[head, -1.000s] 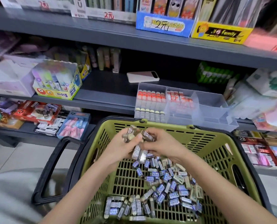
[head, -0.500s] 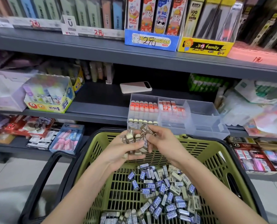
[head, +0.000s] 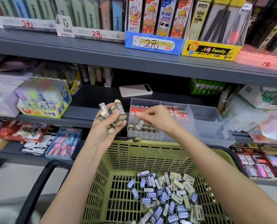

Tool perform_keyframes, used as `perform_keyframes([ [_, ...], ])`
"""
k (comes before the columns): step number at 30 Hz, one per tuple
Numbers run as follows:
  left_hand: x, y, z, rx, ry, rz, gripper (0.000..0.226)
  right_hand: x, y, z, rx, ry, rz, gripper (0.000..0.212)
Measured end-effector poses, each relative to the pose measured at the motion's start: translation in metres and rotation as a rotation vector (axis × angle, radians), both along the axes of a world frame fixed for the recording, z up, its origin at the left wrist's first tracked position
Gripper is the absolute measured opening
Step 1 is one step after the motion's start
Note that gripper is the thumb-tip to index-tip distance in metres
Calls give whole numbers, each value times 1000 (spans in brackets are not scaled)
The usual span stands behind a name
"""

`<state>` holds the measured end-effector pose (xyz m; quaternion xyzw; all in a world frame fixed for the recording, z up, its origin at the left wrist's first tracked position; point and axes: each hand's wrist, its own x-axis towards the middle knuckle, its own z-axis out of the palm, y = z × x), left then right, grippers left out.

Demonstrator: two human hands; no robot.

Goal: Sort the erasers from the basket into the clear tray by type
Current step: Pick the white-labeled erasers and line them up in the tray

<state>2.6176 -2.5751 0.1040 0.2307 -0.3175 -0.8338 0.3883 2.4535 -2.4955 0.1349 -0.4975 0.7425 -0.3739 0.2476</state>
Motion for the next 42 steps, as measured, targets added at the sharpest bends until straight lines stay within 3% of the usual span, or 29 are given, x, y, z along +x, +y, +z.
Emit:
perform_keyframes([
  [4,3,-4,-13,88,-3,32,19,8,-24,-14,195,110,137,51],
  [7,5,-6,-18,115,10,40,14,10,-28,-19,262,39,162,41],
  [10,8,-9,-20,141,15,53,14,9,-26,-25,256,-32,137,17],
  [15,7,-6,-20,138,-20,30,14,10,-29,-28,253,55,121,16],
  [18,8,-3,-19,107,-54,15,18,8,-27,-21,276,-2,133,19],
  [21,9,-1,-16,72,-94,1,21,13,-20,-12,121,41,41,22],
  [23,9,1,-15,30,-136,-25,27,21,-15,0,-36,-95,31,21],
  [25,9,4,-14,-18,-168,-74,29,30,-12,11,-48,-286,105,17],
  [28,9,8,-13,-47,-165,-130,21,34,-9,17,-17,-328,183,13],
  [32,8,4,-14,60,-72,-69,19,11,-9,23,-134,-522,2,4],
  [35,9,-1,-15,189,20,-12,23,-10,-7,16,-85,-385,-109,10],
  [38,10,-2,-14,243,32,4,27,-6,-6,-2,123,-196,-53,9],
  [42,8,-1,-14,278,21,6,25,0,-13,-17,176,-103,-30,10],
])
